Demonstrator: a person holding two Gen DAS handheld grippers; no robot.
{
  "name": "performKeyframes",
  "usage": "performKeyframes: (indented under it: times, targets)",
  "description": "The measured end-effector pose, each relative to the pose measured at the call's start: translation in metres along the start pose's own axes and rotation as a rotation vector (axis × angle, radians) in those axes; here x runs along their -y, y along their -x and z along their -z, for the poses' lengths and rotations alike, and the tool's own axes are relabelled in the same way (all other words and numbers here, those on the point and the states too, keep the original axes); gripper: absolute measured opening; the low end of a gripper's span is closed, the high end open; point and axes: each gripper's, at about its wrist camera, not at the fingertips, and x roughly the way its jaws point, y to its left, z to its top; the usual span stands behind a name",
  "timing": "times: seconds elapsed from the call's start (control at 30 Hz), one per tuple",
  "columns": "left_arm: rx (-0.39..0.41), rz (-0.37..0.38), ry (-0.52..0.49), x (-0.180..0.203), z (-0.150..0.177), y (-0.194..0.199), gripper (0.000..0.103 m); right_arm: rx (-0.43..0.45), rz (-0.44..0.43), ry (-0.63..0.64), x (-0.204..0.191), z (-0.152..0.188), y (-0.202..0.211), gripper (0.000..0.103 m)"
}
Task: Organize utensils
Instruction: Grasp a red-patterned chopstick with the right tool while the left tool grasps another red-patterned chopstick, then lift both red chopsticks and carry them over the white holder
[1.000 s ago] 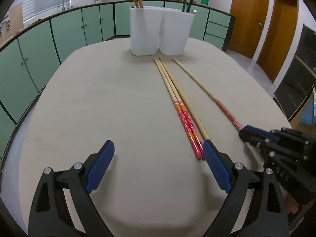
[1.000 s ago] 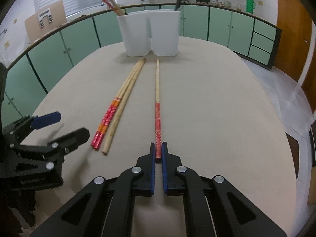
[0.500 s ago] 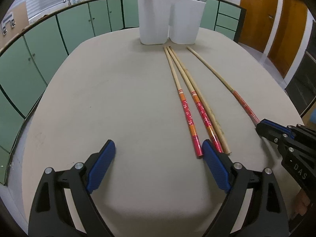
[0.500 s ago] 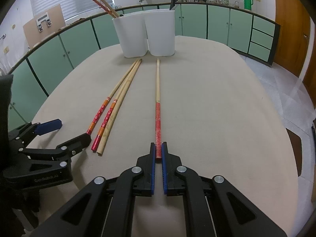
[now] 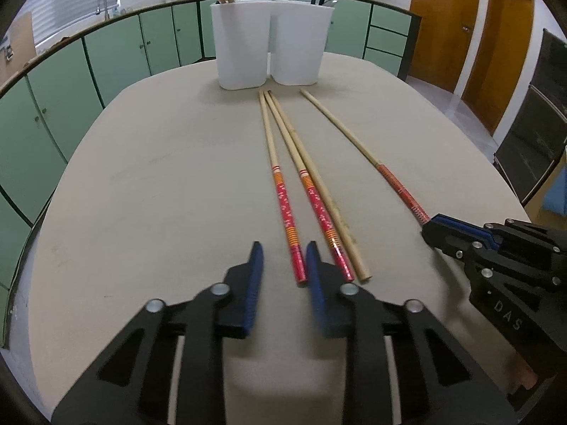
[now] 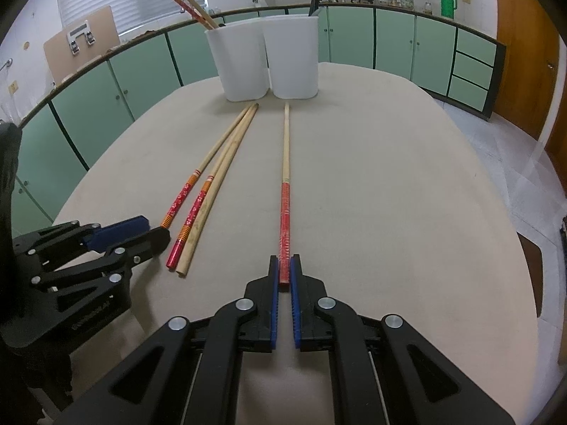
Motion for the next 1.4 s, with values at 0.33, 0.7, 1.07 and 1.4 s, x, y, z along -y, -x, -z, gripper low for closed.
performKeyframes:
  times: [0.33, 0.7, 1.07, 1.4]
  targets:
    - [0.015, 0.009, 0.024, -0.004, 0.001, 0.007, 0.005, 0.028, -0.004, -0.006, -0.001, 0.000, 0.007, 0.006]
    - [0.161, -0.005, 0.016, -0.013, -0.019, 0.063, 0.005, 0.134, -0.016, 0.004, 0.003, -0.018, 0.047, 0.006]
    - [0.293, 0.021, 0.008, -0.014, -0.052, 0.109, 0.005, 0.246, -0.023, 0.035, 0.000, -0.056, 0.088, 0.006]
    - [0.388, 0.046, -0.026, -0.014, -0.091, 0.136, 0.005, 0.325, -0.049, 0.079, -0.004, -0.107, 0.116, 0.006]
